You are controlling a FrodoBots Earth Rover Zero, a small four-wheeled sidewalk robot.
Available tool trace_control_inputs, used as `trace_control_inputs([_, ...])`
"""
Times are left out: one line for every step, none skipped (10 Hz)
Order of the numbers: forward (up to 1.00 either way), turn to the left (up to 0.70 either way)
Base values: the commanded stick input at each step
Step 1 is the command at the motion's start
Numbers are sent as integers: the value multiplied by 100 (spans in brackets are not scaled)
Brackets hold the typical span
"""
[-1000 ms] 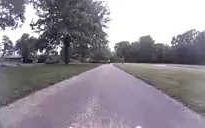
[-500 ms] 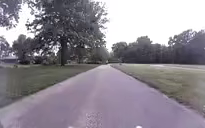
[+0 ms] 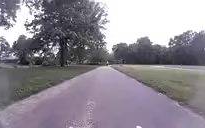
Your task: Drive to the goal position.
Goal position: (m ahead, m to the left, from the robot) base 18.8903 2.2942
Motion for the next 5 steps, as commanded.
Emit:
trace_control_inputs([70,-14])
trace_control_inputs([70,0])
trace_control_inputs([70,0])
trace_control_inputs([70,0])
trace_control_inputs([70,0])
